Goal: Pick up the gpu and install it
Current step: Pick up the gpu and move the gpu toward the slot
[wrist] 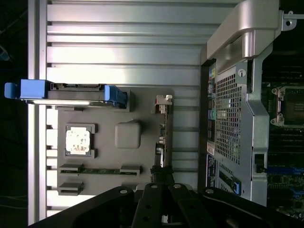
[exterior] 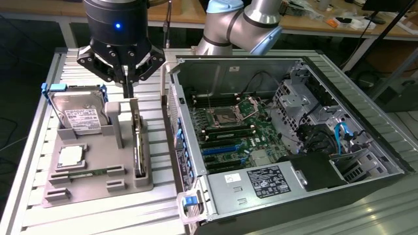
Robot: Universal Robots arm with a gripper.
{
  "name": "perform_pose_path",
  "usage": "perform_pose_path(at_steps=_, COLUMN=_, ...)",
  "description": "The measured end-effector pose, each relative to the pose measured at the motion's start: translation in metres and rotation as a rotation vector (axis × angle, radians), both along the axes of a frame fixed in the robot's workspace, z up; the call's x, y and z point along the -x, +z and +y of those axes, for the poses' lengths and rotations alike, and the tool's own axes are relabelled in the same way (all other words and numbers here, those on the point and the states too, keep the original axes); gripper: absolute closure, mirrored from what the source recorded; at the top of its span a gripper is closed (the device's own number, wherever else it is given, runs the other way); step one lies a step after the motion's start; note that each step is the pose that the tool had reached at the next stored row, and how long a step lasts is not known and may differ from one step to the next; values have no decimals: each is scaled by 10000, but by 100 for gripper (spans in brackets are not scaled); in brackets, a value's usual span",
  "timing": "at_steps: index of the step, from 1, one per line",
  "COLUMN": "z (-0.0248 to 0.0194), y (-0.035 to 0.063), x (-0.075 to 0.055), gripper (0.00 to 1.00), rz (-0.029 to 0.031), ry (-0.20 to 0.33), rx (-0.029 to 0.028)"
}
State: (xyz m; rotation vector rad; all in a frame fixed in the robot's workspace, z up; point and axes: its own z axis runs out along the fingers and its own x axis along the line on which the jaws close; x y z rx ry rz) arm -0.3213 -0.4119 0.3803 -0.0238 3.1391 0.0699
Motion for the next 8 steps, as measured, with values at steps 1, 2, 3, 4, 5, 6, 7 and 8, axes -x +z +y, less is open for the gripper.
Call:
perform_pose_path(at_steps=1, z=0, y=0, x=0, gripper=89, rz=0, ry=0, rx=0)
perform_pose_path(at_steps=2, z=0, y=0, x=0, gripper=82, rz=0, ry=0, rx=-1)
perform_pose_path(at_steps=3, z=0, y=0, x=0, gripper=82, rz=0, ry=0, rx=0)
perform_pose_path(at_steps=4, z=0, y=0, x=0, gripper=82, rz=0, ry=0, rx=0)
perform_pose_path(at_steps=5, z=0, y=0, x=0, gripper=81, rz=0, ry=-1, rx=0)
perform_pose_path(at_steps=6, z=0, y=0, x=0, gripper=81, rz=0, ry=0, rx=0)
perform_pose_path(at_steps=7, z=0, y=0, x=0, gripper=81, rz=0, ry=0, rx=0)
perform_pose_path(at_steps=8, z=0, y=0, x=0, gripper=75, rz=-1, ry=0, rx=-1)
